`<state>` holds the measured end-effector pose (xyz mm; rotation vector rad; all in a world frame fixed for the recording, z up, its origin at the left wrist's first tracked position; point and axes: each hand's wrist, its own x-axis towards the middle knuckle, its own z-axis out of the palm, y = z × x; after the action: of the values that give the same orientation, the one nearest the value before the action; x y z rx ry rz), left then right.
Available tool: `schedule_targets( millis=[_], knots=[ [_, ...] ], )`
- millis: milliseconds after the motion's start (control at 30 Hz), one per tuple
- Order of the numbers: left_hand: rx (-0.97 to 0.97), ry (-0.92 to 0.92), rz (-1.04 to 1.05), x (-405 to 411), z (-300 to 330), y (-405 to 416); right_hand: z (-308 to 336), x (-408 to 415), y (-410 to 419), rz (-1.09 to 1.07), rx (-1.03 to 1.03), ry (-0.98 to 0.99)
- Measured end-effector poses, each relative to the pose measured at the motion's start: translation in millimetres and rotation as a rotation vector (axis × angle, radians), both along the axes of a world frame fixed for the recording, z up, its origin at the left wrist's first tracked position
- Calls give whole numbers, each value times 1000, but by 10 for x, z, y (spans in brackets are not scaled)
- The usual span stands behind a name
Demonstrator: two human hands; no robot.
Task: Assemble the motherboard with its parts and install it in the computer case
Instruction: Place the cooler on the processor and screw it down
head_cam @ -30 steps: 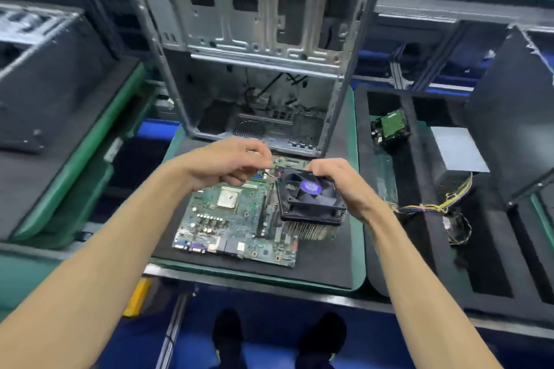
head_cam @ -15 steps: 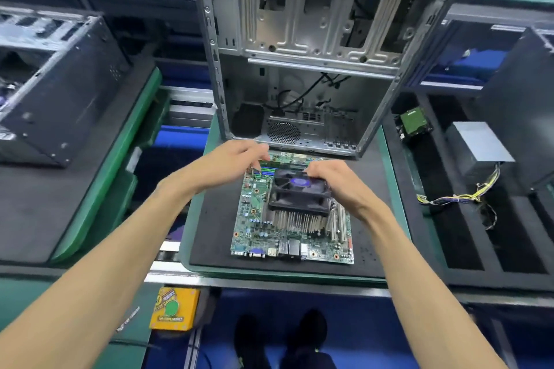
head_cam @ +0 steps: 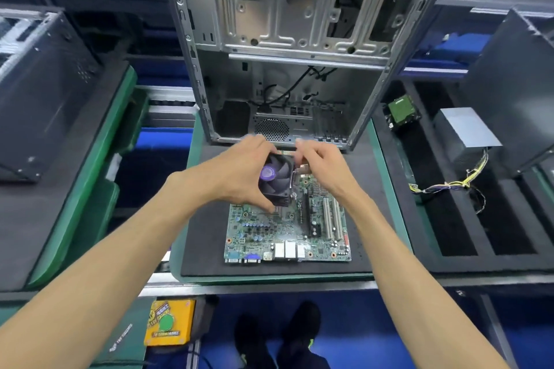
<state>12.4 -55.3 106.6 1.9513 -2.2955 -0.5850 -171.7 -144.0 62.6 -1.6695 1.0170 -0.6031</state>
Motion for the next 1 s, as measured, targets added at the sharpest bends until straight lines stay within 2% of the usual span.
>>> schedule_targets(
  millis=[67, 167, 400, 767, 1000],
  knots=[
    [-96, -66, 14, 29, -124, -16, -123, -37, -52, -117, 1, 20],
    [-182, -107, 58, 22, -303, -14, -396, -147, -37, -207, -148, 165],
    [-117, -113, 60, -74, -682, 43, -798, -215, 122, -151, -179, 267],
    [-46, -92, 27, -106, -665, -51, -788, -235, 113, -174, -151, 252],
    [-87, -124, 29, -157, -701, -22, -767, -242, 117, -179, -129, 228]
  ],
)
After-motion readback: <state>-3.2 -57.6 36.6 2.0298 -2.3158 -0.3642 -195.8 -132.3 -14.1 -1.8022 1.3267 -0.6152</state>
